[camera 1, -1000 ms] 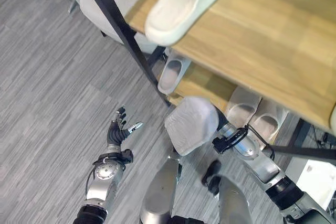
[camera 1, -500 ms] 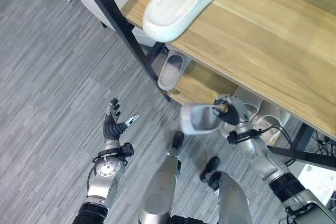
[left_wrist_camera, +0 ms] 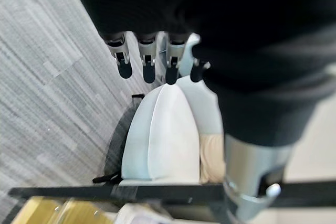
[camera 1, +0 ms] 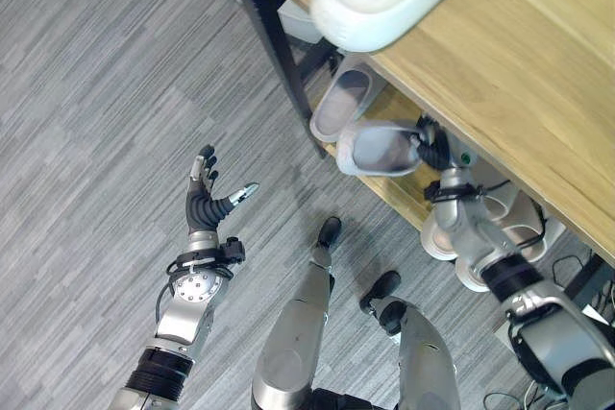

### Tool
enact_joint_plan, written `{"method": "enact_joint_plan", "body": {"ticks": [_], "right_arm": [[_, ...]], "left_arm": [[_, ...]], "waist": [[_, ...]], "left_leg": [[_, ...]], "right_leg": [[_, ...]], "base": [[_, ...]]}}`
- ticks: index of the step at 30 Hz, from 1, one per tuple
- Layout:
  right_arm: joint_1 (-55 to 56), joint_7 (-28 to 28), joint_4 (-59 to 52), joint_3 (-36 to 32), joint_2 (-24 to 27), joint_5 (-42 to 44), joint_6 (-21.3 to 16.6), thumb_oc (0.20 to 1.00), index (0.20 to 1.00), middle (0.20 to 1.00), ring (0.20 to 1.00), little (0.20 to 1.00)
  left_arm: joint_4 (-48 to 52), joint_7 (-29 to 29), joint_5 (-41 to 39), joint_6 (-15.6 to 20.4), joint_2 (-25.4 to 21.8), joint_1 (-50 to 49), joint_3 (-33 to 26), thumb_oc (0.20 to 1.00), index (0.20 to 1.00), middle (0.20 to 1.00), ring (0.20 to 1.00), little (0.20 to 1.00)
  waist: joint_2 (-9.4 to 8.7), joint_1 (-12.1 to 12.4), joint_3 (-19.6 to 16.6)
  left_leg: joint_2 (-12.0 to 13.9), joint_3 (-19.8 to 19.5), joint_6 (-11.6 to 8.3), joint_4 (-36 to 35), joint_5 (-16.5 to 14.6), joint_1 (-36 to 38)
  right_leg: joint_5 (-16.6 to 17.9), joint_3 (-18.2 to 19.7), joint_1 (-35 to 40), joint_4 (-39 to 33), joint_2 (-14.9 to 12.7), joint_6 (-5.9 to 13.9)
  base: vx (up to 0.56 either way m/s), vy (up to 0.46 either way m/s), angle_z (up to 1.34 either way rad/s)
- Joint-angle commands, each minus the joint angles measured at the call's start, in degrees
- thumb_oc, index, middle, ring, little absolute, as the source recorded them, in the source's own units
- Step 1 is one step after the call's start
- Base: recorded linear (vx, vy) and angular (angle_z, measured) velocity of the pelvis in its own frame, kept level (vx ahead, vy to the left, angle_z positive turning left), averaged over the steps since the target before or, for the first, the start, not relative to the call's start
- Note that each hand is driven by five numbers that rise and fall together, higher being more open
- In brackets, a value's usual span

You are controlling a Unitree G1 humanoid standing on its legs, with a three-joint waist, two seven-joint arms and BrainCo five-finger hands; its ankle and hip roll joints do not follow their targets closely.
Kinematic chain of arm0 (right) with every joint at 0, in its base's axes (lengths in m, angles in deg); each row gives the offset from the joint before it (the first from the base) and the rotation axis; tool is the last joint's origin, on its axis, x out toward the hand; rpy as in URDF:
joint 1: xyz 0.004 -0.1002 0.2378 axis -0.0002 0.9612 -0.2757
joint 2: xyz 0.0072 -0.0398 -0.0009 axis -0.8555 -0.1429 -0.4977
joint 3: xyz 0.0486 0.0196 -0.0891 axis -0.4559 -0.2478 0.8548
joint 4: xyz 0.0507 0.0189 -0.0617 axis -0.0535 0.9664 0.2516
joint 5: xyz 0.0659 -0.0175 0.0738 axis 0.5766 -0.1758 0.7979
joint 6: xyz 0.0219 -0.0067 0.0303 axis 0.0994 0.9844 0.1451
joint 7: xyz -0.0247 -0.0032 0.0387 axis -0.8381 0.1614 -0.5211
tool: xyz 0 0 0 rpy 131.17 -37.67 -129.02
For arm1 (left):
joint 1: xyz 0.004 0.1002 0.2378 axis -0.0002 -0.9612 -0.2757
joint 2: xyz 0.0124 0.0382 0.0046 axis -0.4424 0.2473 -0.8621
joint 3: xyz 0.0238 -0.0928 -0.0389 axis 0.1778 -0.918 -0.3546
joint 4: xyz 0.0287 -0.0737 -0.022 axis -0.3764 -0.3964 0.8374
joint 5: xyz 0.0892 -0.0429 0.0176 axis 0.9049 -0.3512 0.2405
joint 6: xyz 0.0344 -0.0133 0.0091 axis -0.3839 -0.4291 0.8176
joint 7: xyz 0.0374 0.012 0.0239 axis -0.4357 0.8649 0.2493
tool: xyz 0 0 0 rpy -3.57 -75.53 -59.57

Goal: Arrange the slippers neatly on the shoe rack.

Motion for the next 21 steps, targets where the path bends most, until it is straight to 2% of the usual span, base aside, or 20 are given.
{"method": "enact_joint_plan", "body": {"ticks": [1, 4, 7, 15, 21], "right_arm": [[-0.2, -2.2, -2.9, 4.2, 4.8, -2.9, -0.1, 0.2, 0.2, 0.2, 0.2, 0.2], [-1.8, -0.9, -2.9, 6.6, 7.2, -4.5, -0.1, 0.2, 0.2, 0.2, 0.2, 0.2], [-3.8, 2.2, -3.4, 11.5, 11.6, -7.2, -1.0, 0.2, 0.2, 0.2, 0.2, 0.2], [-2.9, 5.4, -4.4, 15.5, 12.4, -10.7, -1.9, 0.2, 0.2, 0.2, 0.2, 0.2], [-7.8, 4.9, 6.1, 18.2, 16.1, -10.4, 0.4, 0.2, 0.2, 0.2, 0.2, 0.2]], "left_arm": [[4.6, 0.6, 2.1, 4.8, -2.1, -1.3, 1.3, 1.0, 1.0, 1.0, 1.0, 1.0], [4.8, 0.2, 2.0, 4.7, -2.4, -0.8, 1.3, 1.0, 1.0, 1.0, 1.0, 1.0], [5.1, -0.8, 1.7, 4.6, -3.4, -0.8, 1.3, 1.0, 1.0, 1.0, 1.0, 1.0], [4.1, -0.9, 2.5, 4.1, -3.6, 0.1, 0.7, 1.0, 1.0, 1.0, 1.0, 1.0], [4.5, -0.9, 2.1, 4.8, -5.3, -0.1, 0.1, 1.0, 1.0, 1.0, 1.0, 1.0]], "waist": [[-0.92, 0.7, -2.8], [-1.22, 1.0, -2.6], [-2.54, 1.6, -2.5], [-3.24, 1.3, -1.6], [-3.14, 1.6, -0.8]], "left_leg": [[1.8, 0.0, -1.82, 1.9, -7.3, 0.6], [1.8, -0.3, -1.95, 1.8, -7.2, 0.7], [1.8, -0.7, -2.2, 1.2, -7.2, 1.0], [2.2, -1.0, -2.61, 1.1, -7.2, 1.2], [2.5, -1.1, -3.03, 0.7, -6.8, 1.1]], "right_leg": [[-2.6, 2.7, 3.3, -2.8, -2.7, 4.02], [-2.8, 2.3, 3.7, -3.1, -2.7, 3.92], [-2.9, 1.4, 4.6, -3.6, -2.4, 3.88], [-3.2, 1.3, 4.7, -3.3, -2.0, 3.61], [-3.4, 1.1, 4.3, -3.4, -1.7, 3.39]], "base": [[0.02, -0.015, 0.25], [0.03, -0.03, 0.11], [0.06, -0.049, 0.11], [0.01, -0.005, 0.02], [0.0, -0.005, 0.0]]}}
